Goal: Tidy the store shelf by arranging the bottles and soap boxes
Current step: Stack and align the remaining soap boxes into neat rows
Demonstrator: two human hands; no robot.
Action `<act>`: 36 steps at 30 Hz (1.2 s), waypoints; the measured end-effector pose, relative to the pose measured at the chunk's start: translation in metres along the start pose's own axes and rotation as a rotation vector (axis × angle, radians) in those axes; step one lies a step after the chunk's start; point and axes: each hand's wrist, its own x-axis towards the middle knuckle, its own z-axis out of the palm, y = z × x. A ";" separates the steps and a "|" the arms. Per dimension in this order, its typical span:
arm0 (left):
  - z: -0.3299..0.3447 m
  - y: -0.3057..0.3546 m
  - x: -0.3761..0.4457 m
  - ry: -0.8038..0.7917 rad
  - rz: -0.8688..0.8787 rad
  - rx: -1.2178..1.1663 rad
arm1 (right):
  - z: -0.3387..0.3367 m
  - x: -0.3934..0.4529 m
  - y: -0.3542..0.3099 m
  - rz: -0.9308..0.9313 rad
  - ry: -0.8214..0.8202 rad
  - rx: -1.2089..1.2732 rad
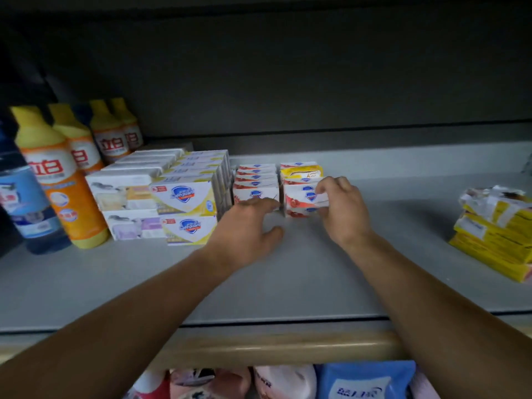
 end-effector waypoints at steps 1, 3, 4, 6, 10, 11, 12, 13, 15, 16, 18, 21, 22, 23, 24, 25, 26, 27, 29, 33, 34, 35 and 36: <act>0.001 -0.003 -0.007 0.010 -0.019 -0.052 | -0.004 -0.004 -0.002 0.000 -0.001 0.003; 0.003 -0.010 -0.018 0.056 -0.076 -0.203 | -0.013 -0.015 -0.010 -0.006 0.003 0.057; 0.004 -0.011 -0.022 0.074 -0.115 -0.309 | -0.016 -0.023 -0.015 -0.009 -0.008 0.098; 0.006 -0.015 -0.026 0.070 -0.187 -0.553 | -0.023 -0.039 -0.028 -0.006 -0.060 0.238; 0.001 -0.026 -0.028 -0.038 -0.230 -0.896 | -0.026 -0.067 -0.055 0.060 -0.100 0.544; 0.000 -0.028 -0.028 -0.044 -0.223 -0.917 | -0.026 -0.073 -0.058 0.093 -0.074 0.596; -0.002 -0.028 -0.028 -0.039 -0.230 -0.941 | -0.025 -0.078 -0.061 0.123 -0.049 0.640; -0.003 -0.028 -0.029 -0.032 -0.253 -0.980 | -0.024 -0.084 -0.061 0.139 -0.038 0.683; -0.005 -0.024 -0.029 -0.015 -0.343 -1.082 | -0.023 -0.093 -0.061 0.115 -0.083 0.773; -0.006 -0.023 -0.029 -0.010 -0.392 -1.125 | -0.021 -0.095 -0.059 0.089 -0.121 0.802; -0.007 -0.023 -0.028 -0.011 -0.448 -1.165 | -0.017 -0.096 -0.056 0.038 -0.165 0.808; -0.007 -0.024 -0.026 -0.014 -0.482 -1.180 | -0.017 -0.093 -0.054 0.072 -0.119 0.797; -0.007 -0.023 -0.025 -0.008 -0.493 -1.190 | -0.017 -0.093 -0.054 0.095 -0.091 0.793; -0.008 -0.023 -0.024 -0.008 -0.499 -1.202 | -0.017 -0.093 -0.053 0.114 -0.062 0.788; -0.009 -0.024 -0.023 -0.017 -0.497 -1.210 | -0.017 -0.092 -0.053 0.141 -0.037 0.789; -0.009 -0.023 -0.023 -0.035 -0.485 -1.208 | -0.017 -0.091 -0.054 0.187 -0.016 0.798; -0.009 -0.022 -0.023 -0.053 -0.460 -1.178 | -0.017 -0.090 -0.056 0.243 -0.001 0.807; -0.008 -0.022 -0.024 -0.070 -0.427 -1.114 | -0.018 -0.089 -0.058 0.299 0.006 0.808; -0.007 -0.019 -0.027 -0.087 -0.379 -0.955 | -0.020 -0.087 -0.060 0.383 0.004 0.766; -0.009 -0.019 -0.028 -0.067 -0.399 -0.795 | -0.019 -0.087 -0.060 0.454 -0.005 0.656; -0.010 -0.019 -0.027 -0.068 -0.400 -0.786 | -0.018 -0.086 -0.060 0.452 -0.003 0.646; -0.010 -0.019 -0.027 -0.068 -0.395 -0.787 | -0.018 -0.086 -0.059 0.450 0.002 0.648; -0.009 -0.019 -0.027 -0.071 -0.384 -0.794 | -0.017 -0.085 -0.058 0.442 0.009 0.665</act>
